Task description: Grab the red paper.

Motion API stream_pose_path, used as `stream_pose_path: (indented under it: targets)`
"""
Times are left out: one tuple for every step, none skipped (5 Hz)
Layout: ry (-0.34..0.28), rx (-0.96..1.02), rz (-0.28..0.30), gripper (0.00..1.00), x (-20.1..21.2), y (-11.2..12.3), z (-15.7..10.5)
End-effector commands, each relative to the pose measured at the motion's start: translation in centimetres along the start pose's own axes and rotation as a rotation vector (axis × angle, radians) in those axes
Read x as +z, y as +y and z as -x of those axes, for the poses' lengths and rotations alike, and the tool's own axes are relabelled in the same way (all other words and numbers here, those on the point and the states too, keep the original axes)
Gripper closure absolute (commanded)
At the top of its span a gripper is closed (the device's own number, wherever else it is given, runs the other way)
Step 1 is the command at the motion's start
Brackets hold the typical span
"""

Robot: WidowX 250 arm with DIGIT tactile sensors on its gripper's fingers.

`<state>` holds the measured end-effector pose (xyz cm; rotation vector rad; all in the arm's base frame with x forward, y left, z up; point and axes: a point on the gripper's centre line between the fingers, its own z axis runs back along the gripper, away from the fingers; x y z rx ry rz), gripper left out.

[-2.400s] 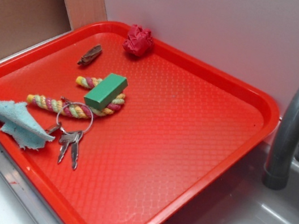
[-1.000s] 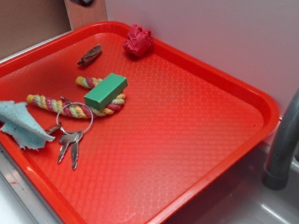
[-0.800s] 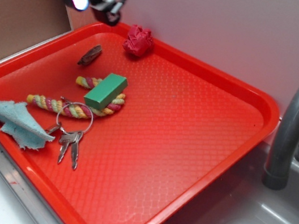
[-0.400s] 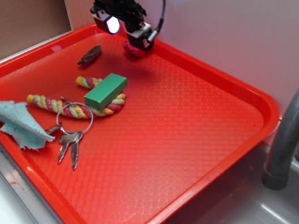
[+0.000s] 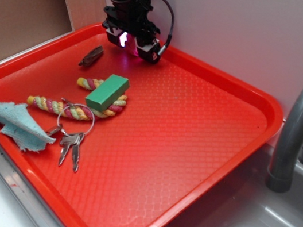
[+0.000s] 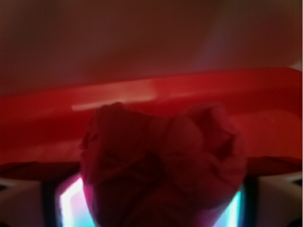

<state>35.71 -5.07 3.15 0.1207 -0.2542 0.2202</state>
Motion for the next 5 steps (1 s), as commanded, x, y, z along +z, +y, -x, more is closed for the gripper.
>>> stream_pose_path:
  targets:
    - [-0.047, -0.118, 0.013, 1.00, 3.6, -1.1, -0.9]
    - [-0.021, -0.188, 0.048, 1.00, 9.2, -2.1, 0.4]
    - [-0.036, -0.263, 0.145, 1.00, 15.1, -2.4, 2.3]
    - [-0.024, -0.246, 0.155, 1.00, 20.4, -0.9, 2.9]
    - [-0.009, -0.250, 0.221, 1.00, 22.8, 0.8, 2.8]
